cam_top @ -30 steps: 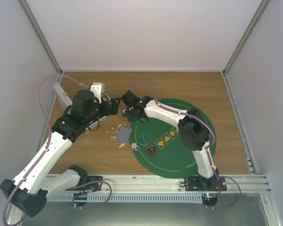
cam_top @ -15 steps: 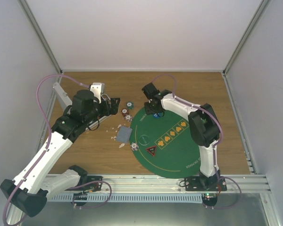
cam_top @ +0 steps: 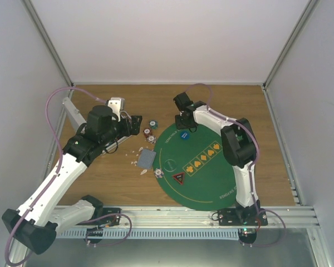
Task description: Distribute texas hold em gaming equipment
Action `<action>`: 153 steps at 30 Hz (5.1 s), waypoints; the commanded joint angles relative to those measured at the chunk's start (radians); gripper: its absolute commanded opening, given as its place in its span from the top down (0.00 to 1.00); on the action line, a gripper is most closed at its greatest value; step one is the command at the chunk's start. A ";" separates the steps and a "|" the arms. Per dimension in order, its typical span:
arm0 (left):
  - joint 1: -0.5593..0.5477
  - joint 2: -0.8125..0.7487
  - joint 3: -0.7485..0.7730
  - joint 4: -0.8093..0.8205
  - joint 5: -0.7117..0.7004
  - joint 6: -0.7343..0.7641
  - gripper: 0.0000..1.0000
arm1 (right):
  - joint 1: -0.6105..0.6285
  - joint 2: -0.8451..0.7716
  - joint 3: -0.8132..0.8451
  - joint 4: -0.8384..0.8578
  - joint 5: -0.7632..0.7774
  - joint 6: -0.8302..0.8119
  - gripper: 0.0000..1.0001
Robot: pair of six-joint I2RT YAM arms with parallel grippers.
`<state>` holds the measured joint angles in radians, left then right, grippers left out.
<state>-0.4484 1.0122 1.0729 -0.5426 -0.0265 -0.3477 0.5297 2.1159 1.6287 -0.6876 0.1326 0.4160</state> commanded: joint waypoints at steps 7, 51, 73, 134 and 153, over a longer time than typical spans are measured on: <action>0.009 0.013 0.018 0.041 0.004 0.013 0.01 | -0.045 0.079 0.080 -0.011 -0.009 -0.036 0.56; 0.013 0.000 0.009 0.042 0.025 -0.019 0.01 | 0.264 0.016 0.062 0.052 -0.107 -0.064 0.18; 0.014 -0.001 0.003 0.041 0.025 -0.024 0.01 | 0.297 0.177 0.177 0.017 -0.064 -0.113 0.28; 0.014 -0.011 -0.001 0.045 0.048 -0.029 0.01 | 0.319 0.148 0.065 -0.010 -0.042 -0.122 0.63; 0.014 -0.015 -0.003 0.045 0.043 -0.030 0.01 | 0.319 0.079 0.135 0.006 -0.032 -0.079 0.64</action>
<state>-0.4419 1.0157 1.0733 -0.5423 0.0177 -0.3714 0.8368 2.2532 1.7344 -0.6518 0.0910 0.3229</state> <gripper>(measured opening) 0.990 0.429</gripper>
